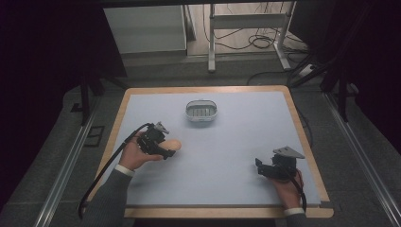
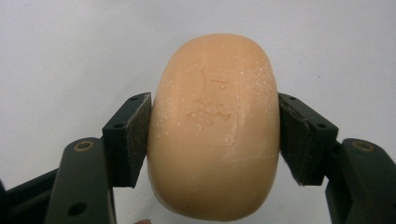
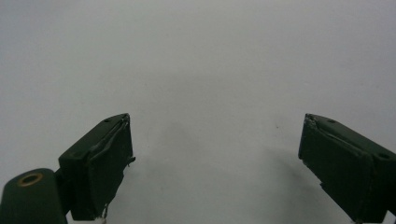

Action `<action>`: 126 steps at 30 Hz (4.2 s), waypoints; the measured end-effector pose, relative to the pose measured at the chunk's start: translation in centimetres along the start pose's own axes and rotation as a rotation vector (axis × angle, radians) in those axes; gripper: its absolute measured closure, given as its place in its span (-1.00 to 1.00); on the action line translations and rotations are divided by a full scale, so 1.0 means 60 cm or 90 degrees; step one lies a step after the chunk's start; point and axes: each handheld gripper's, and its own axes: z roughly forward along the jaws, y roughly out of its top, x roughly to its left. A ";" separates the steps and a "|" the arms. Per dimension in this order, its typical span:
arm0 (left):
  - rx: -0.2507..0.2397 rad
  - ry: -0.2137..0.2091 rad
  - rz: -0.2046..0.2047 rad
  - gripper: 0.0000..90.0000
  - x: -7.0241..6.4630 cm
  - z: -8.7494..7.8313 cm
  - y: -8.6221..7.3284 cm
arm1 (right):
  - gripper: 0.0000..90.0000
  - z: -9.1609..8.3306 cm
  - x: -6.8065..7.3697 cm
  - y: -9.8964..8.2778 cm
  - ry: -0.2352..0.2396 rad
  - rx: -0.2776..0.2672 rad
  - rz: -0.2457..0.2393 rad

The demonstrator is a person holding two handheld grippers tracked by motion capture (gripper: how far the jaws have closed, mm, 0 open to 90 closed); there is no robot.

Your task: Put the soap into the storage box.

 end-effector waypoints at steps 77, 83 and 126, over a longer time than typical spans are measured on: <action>-0.029 0.016 0.025 -0.26 0.026 -0.019 0.103 | -0.77 0.000 0.000 0.000 -0.003 0.000 0.002; -0.032 0.018 0.028 -0.26 0.028 -0.020 0.112 | -0.77 0.000 0.000 0.000 -0.003 0.000 0.002; -0.025 0.002 0.047 -0.26 0.071 0.037 0.200 | -0.77 0.001 0.000 0.000 -0.003 0.003 0.000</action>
